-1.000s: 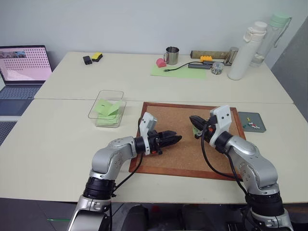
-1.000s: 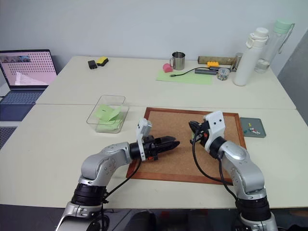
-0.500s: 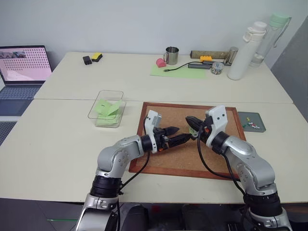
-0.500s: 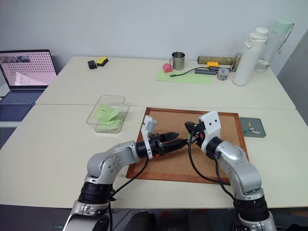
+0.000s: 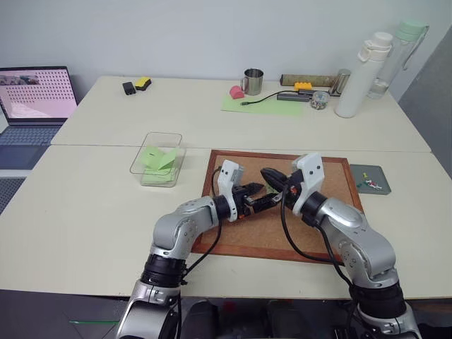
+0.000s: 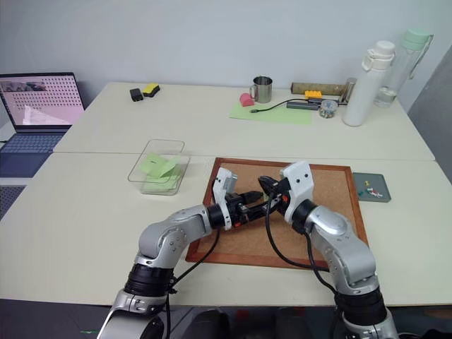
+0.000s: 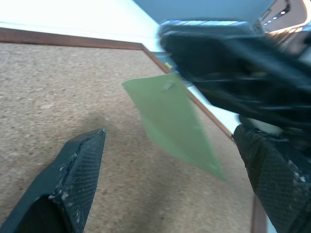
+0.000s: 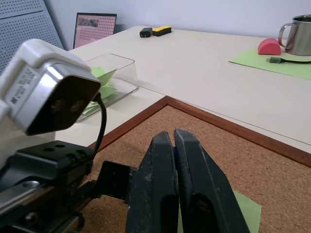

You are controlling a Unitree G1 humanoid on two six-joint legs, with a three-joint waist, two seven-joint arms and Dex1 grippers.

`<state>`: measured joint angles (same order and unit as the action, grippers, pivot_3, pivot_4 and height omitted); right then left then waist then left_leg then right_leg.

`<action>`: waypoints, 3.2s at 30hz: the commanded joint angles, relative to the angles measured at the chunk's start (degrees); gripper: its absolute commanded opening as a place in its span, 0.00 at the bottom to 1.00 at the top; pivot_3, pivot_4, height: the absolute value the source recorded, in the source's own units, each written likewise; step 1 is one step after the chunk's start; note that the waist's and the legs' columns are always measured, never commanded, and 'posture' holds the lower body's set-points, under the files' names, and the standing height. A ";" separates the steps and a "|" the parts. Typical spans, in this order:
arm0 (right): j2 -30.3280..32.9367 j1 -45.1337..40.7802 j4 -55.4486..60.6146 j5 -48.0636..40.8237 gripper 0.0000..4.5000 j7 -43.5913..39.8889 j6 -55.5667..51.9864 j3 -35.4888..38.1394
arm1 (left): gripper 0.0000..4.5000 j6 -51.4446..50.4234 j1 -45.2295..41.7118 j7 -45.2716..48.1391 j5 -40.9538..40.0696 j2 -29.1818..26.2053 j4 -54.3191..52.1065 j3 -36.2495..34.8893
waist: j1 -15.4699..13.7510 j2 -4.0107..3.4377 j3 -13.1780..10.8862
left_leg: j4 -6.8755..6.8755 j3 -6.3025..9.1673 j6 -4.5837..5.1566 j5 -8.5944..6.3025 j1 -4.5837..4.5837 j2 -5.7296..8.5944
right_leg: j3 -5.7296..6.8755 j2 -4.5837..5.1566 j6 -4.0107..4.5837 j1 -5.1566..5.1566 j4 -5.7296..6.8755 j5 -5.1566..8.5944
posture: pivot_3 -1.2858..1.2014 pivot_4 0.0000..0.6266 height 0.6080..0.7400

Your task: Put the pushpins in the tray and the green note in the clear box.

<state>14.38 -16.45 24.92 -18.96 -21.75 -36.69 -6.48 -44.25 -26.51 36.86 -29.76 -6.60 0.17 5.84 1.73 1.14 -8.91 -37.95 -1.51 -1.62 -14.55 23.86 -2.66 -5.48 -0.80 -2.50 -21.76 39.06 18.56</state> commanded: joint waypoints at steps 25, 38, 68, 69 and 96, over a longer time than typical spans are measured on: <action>0.76 -0.35 2.24 -0.17 0.00 0.58 1.07 0.93 | 0.23 2.16 -1.97 -0.39 -0.46 1.89 0.51 -0.36 | 0.00 0.00 0.00 | 0.00 -0.01 0.00 0.00 0.00 0.01 | 0.01 0.00 0.00 0.00 0.00 0.00 | 0.52 0.24 1.00; 0.70 -0.28 3.07 -0.19 0.00 1.43 1.19 1.68 | 0.00 0.55 -4.02 -5.19 0.53 2.96 5.62 -2.93 | 0.00 0.00 0.00 | -0.01 -0.01 0.00 0.00 0.00 0.01 | 0.02 0.00 0.00 0.00 0.00 0.00 | 0.52 0.24 1.00; 19.78 -8.45 -38.00 -1.49 0.00 -0.89 4.91 30.69 | 0.00 33.51 -17.08 15.31 21.08 -2.86 2.73 19.30 | 0.22 -0.17 -0.05 | 0.04 -0.30 0.01 0.01 -0.09 0.17 | -0.17 -0.14 0.00 0.00 -0.02 -0.02 | 0.52 0.24 1.00; 20.07 -9.24 -39.86 -1.63 0.00 -1.54 5.20 30.70 | 0.00 33.47 -16.71 15.31 21.40 -2.95 2.58 19.42 | 0.19 -0.17 -0.05 | 0.02 -0.31 0.01 0.01 -0.08 0.17 | -0.18 -0.14 0.00 0.00 -0.02 -0.02 | 0.52 0.24 1.00; 23.91 -7.91 -38.54 -2.22 0.84 -14.10 13.61 26.06 | 0.00 24.78 -12.98 10.15 20.08 -4.72 -2.13 11.59 | -0.03 -0.22 -0.07 | 0.00 -0.24 0.01 0.02 -0.04 0.03 | -0.13 -0.02 -0.01 0.01 -0.01 -0.02 | 0.52 0.24 1.00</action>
<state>37.46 -26.08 -21.79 -19.24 -32.59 -24.03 20.04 -17.40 -39.06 49.01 -7.77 -11.10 1.08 21.38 1.70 0.92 -8.98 -37.96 -1.77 -1.61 -14.53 23.81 -2.66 -5.60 -0.85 -2.52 -21.75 39.06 18.54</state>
